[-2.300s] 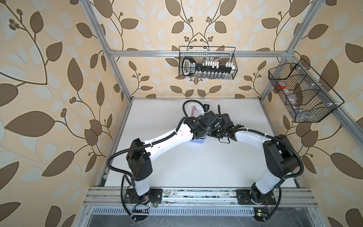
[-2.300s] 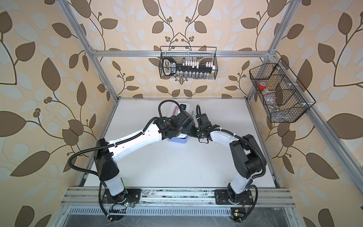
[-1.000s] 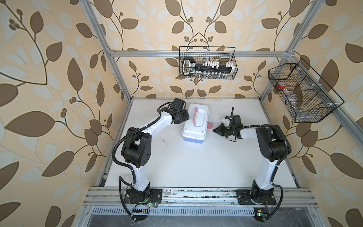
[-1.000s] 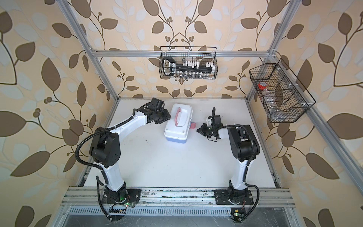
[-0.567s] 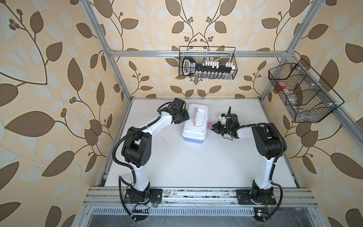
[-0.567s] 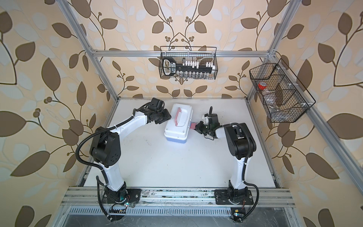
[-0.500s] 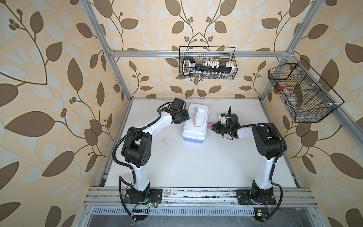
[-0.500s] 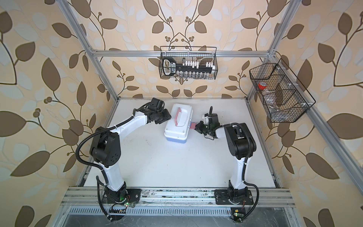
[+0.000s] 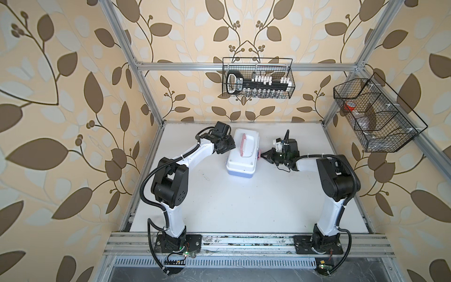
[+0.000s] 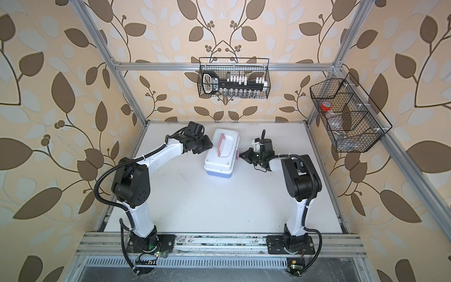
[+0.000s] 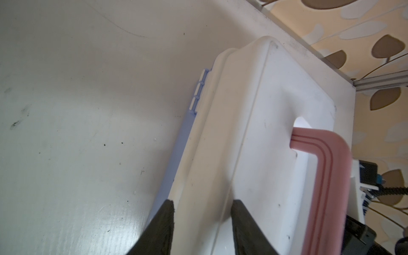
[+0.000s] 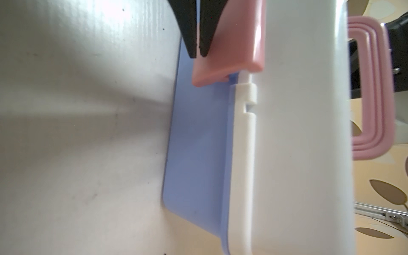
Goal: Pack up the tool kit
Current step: 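Push the pink latch closed with the right gripper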
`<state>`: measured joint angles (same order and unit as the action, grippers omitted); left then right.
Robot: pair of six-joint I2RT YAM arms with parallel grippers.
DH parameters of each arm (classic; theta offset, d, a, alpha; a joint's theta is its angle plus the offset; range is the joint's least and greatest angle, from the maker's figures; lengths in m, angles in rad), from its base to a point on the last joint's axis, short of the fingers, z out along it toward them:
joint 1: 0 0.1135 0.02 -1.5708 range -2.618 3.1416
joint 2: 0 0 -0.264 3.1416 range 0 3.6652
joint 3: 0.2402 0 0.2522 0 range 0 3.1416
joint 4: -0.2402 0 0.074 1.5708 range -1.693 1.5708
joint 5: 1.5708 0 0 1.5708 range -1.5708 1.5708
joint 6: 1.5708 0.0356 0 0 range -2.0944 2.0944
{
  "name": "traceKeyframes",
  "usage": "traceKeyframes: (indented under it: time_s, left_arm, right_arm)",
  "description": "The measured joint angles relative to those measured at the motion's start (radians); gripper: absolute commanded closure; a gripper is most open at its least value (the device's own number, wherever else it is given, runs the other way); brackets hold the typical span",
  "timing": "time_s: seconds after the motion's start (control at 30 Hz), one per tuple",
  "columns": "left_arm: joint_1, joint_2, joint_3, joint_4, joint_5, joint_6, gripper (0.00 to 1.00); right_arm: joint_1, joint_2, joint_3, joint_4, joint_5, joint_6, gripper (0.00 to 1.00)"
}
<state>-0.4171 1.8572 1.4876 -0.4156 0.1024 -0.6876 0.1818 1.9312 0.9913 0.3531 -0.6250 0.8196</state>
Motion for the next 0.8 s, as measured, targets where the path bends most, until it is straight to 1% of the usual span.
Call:
traceKeyframes:
  time_s: [0.8]
  left_arm:
    - [-0.001,0.004,0.000,0.003,0.000,0.000,0.57]
  right_arm:
    - [0.018,-0.056,0.000,-0.023,0.001,-0.001,0.92]
